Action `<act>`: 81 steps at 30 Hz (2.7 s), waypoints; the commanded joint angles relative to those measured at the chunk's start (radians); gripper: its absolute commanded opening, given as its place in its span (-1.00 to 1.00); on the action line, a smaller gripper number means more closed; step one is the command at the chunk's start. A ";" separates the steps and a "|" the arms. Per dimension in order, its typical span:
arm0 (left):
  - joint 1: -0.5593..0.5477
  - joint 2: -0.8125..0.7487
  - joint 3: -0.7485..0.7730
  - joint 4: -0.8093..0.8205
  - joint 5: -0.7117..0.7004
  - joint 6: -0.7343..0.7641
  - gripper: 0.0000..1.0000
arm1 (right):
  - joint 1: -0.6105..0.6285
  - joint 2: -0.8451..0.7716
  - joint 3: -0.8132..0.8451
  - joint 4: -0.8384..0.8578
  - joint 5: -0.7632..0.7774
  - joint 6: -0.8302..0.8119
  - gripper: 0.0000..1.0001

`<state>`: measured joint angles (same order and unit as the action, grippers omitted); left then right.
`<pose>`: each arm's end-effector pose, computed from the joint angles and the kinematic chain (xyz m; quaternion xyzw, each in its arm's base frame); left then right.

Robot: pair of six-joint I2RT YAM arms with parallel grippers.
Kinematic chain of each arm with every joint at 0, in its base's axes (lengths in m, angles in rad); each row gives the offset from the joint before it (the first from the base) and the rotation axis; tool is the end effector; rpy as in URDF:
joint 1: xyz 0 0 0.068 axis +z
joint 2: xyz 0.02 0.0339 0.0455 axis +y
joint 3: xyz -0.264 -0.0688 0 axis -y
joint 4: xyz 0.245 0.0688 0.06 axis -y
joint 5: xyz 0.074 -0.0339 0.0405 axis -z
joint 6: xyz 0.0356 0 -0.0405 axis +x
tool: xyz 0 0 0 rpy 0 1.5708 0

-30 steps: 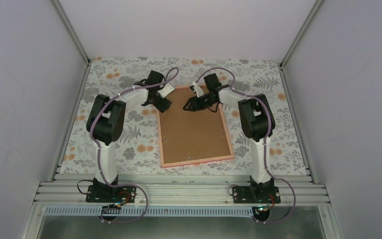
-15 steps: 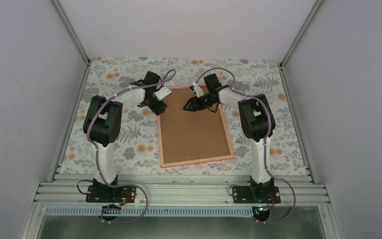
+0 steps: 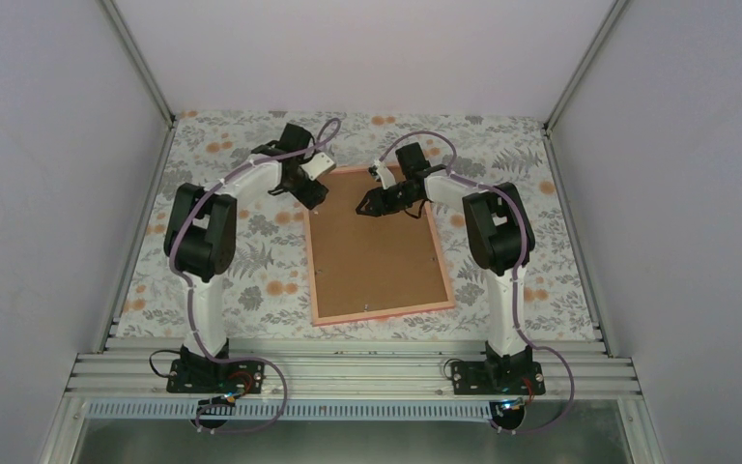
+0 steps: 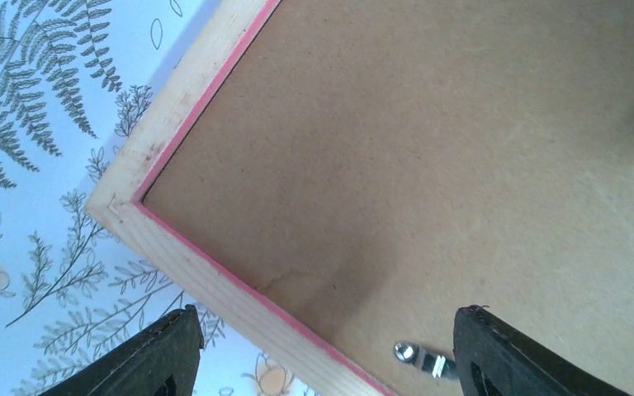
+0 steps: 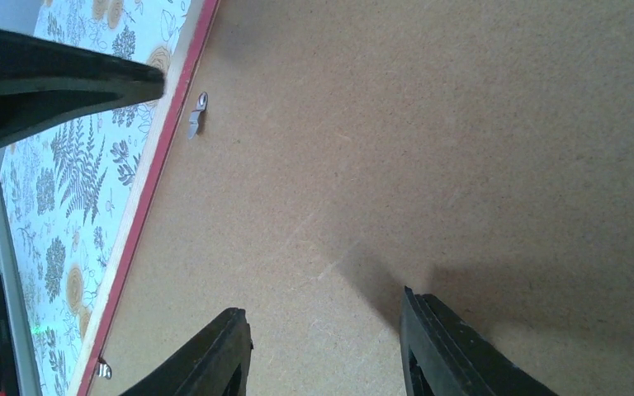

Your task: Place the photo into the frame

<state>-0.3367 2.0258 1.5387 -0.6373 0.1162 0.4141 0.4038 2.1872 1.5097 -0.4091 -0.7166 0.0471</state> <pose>0.4024 -0.1452 0.1903 0.3689 0.9010 -0.0480 0.2230 0.4028 0.1976 0.1328 -0.2440 0.8798 0.3820 0.1427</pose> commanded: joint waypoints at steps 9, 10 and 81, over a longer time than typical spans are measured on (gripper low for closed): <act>-0.009 0.075 -0.018 -0.012 -0.058 0.040 0.53 | -0.011 0.028 -0.037 -0.048 0.128 -0.019 -0.09; -0.008 0.069 -0.028 -0.013 -0.076 0.060 0.53 | -0.012 0.028 -0.039 -0.047 0.130 -0.022 -0.09; 0.013 0.088 -0.182 0.045 -0.154 -0.294 -0.36 | 0.055 -0.093 -0.184 0.092 0.131 -0.075 -0.22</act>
<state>-0.3252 2.0220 1.3964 -0.5781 0.0860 0.1001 0.4503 2.0857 1.3586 -0.3054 -0.6079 0.0010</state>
